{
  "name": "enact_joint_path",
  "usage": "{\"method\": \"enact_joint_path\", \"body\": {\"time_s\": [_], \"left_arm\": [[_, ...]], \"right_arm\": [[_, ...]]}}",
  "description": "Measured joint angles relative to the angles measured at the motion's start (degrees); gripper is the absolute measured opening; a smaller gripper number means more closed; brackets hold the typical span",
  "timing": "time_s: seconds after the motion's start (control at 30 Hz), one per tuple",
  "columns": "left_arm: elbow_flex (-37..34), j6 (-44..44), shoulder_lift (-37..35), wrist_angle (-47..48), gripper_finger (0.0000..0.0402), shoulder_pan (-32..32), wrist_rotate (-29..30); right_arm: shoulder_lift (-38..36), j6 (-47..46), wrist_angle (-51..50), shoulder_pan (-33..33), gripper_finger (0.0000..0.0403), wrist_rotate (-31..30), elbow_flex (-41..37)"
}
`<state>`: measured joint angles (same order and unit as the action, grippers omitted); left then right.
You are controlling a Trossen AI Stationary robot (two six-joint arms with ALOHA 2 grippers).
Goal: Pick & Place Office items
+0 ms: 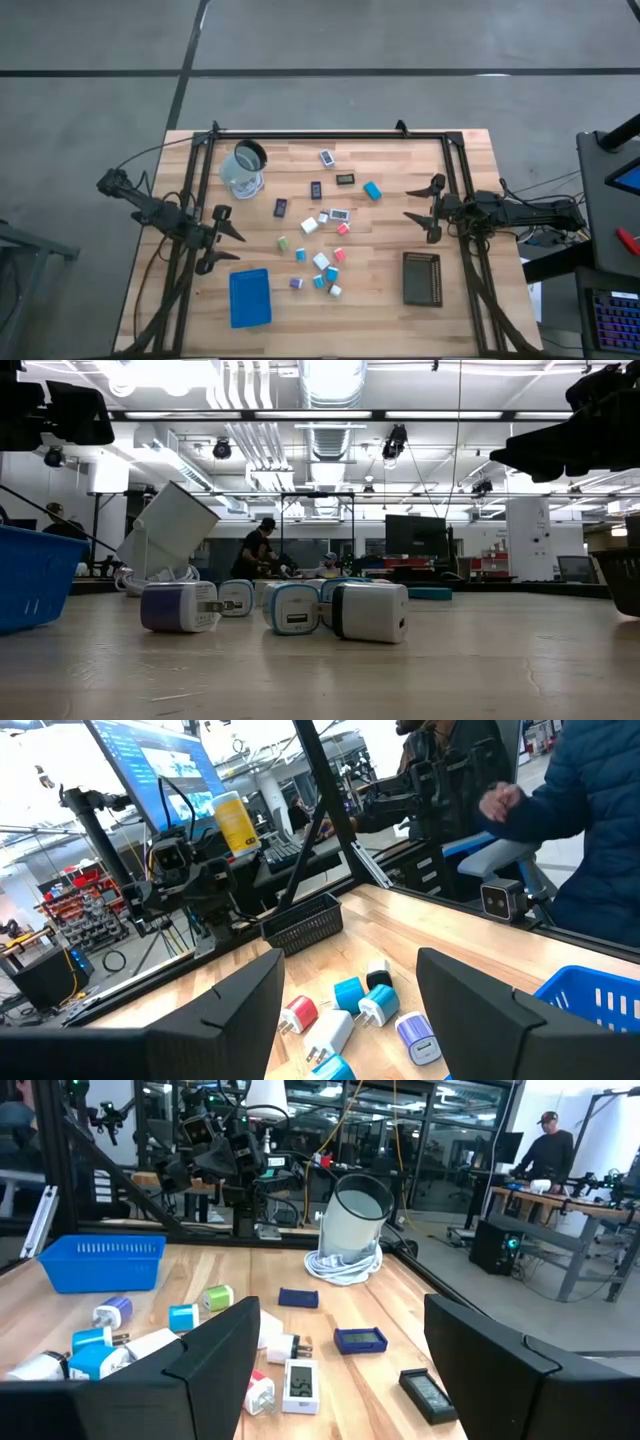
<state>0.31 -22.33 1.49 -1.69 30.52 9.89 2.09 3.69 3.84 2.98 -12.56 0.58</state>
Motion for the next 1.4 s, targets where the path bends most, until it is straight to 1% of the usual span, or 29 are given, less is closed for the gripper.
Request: {"method": "enact_joint_path", "body": {"time_s": [0.13, 0.37, 1.1, 1.23, 1.4], "left_arm": [[0.01, 0.00, -0.01, 0.01, 0.0234, 0.00, 0.00], [-0.01, 0.02, -0.01, -0.01, 0.0234, 0.00, 0.02], [0.00, 0.00, 0.00, 0.00, 0.0234, 0.00, 0.05], [-0.02, 0.02, -0.01, 0.00, 0.0234, 0.00, 0.07], [-0.02, 0.02, 0.01, 0.00, 0.0234, 0.00, 0.14]], "right_arm": [[-0.04, -1.89, 1.15, 0.00, 0.0276, 0.00, 0.02], [-0.02, 1.29, 0.97, 0.00, 0.0276, 0.00, 0.01], [-0.04, 1.37, 1.18, 0.00, 0.0276, 0.00, 0.00], [-0.02, -1.01, 1.18, 0.00, 0.0276, 0.04, 0.00], [-0.02, 1.04, 1.18, 0.00, 0.0276, 0.07, 0.00]]}}
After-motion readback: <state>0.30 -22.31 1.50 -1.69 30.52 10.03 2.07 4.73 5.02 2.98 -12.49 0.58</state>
